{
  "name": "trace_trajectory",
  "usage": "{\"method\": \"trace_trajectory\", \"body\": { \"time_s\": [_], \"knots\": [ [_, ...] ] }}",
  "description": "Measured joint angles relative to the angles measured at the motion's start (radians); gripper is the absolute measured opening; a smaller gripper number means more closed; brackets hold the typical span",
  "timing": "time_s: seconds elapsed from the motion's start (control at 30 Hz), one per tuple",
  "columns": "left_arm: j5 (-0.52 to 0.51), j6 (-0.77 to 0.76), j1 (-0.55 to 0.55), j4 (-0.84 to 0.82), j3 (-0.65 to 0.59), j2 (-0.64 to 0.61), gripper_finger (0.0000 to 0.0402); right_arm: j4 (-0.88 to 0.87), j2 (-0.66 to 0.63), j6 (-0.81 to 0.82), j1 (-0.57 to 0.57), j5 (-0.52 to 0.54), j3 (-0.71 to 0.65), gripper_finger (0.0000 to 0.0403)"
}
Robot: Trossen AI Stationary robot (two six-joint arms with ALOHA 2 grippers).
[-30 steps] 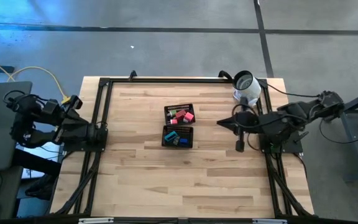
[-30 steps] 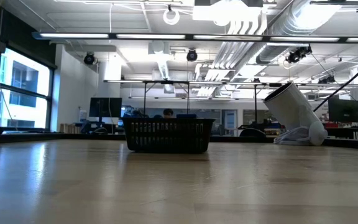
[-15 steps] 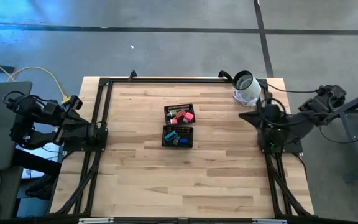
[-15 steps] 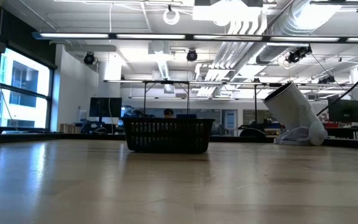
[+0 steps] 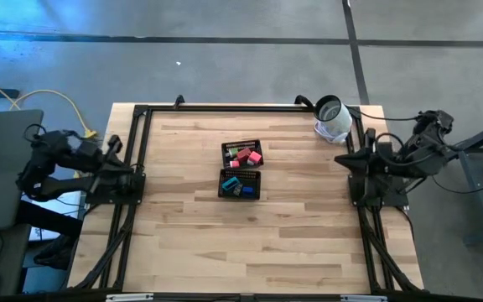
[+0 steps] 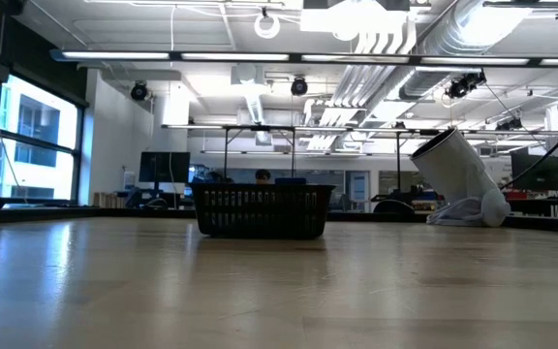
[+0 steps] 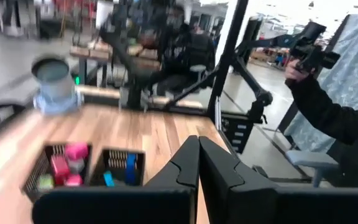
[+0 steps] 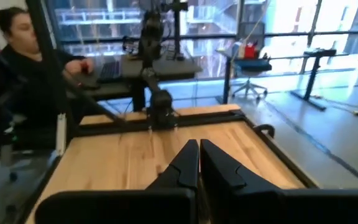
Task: Pick & Place Office items
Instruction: Return to Home Position
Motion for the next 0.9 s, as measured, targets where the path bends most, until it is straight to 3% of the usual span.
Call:
{"method": "trace_trajectory", "body": {
  "time_s": [0.1, 0.2, 0.33, 0.47, 0.9],
  "knots": [
    [-0.028, -0.063, 0.000, 0.021, -0.049, 0.000, 0.0001, 0.011, -0.002, -0.014, 0.014, 0.011, -0.016, 0.0002],
    [-0.027, -0.063, 0.000, 0.165, -0.097, -0.001, 0.0001, 0.022, -0.001, -0.016, 0.028, 0.011, -0.016, 0.0002],
    [0.085, 0.009, 0.000, 0.404, -0.156, -0.001, 0.0001, 0.024, 0.011, -0.012, 0.042, 0.013, -0.014, 0.0002],
    [0.148, 0.063, 0.000, 0.464, -0.201, -0.001, 0.0001, 0.030, 0.030, -0.010, 0.055, 0.011, -0.015, 0.0002],
    [-0.117, 0.096, 0.000, 0.564, -0.411, -0.002, 0.0001, 0.050, 0.036, -0.028, 0.073, 0.011, -0.015, 0.0002]
  ]
}}
